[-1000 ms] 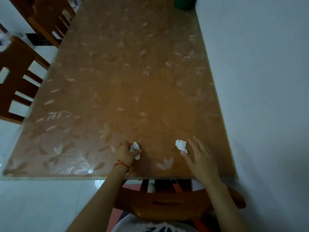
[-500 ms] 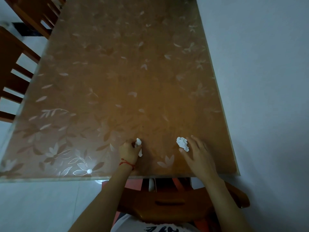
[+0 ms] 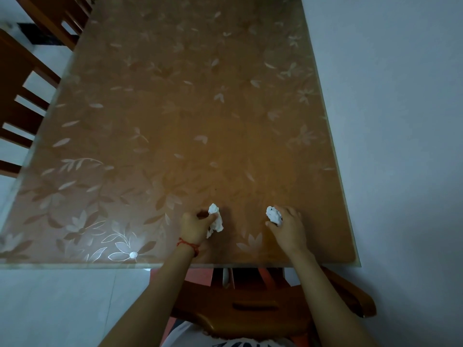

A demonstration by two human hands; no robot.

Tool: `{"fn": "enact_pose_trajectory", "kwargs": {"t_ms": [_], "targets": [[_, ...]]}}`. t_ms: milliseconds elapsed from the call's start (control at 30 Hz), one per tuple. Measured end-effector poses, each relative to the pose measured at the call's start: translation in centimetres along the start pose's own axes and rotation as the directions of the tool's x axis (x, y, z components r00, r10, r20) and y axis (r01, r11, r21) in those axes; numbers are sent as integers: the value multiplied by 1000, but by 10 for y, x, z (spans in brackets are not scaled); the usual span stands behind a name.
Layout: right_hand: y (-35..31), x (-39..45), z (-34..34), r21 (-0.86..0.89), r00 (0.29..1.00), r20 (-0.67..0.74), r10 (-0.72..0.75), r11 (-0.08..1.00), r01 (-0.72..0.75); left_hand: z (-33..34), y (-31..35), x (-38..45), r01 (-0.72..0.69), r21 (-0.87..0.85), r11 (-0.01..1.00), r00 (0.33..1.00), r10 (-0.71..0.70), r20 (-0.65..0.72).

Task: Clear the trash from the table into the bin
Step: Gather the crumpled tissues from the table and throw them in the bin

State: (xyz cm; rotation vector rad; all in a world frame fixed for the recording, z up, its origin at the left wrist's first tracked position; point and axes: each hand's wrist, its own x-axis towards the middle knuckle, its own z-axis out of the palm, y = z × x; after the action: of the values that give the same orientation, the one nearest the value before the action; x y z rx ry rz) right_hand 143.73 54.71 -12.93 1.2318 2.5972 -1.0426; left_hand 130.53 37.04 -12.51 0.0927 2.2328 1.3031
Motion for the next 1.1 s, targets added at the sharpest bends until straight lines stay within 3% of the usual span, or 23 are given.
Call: {"fn": "enact_pose_trajectory", "kwargs": {"t_ms": [267, 533, 767, 867, 1100], "targets": [[-2, 11, 6, 41, 998, -49, 33, 999, -31, -3, -1, 1, 1, -9, 1000, 1000, -1, 13], [-13, 3, 3, 284, 993, -96, 73, 958, -43, -13, 5, 1, -6, -46, 999, 1000, 5, -12], [-41, -9, -13, 362, 991, -136, 20, 932, 31, -34, 8, -6, -59, 5, 998, 996, 59, -67], [-56, -13, -19, 382, 994, -105, -6, 923, 46, -44, 12, -16, -63, -1, 998, 989, 63, -132], [-90, -15, -32, 544, 991, 85, -103, 838, 41, -69, 22, -56, -43, -193, 980, 941, -25, -339]]}}
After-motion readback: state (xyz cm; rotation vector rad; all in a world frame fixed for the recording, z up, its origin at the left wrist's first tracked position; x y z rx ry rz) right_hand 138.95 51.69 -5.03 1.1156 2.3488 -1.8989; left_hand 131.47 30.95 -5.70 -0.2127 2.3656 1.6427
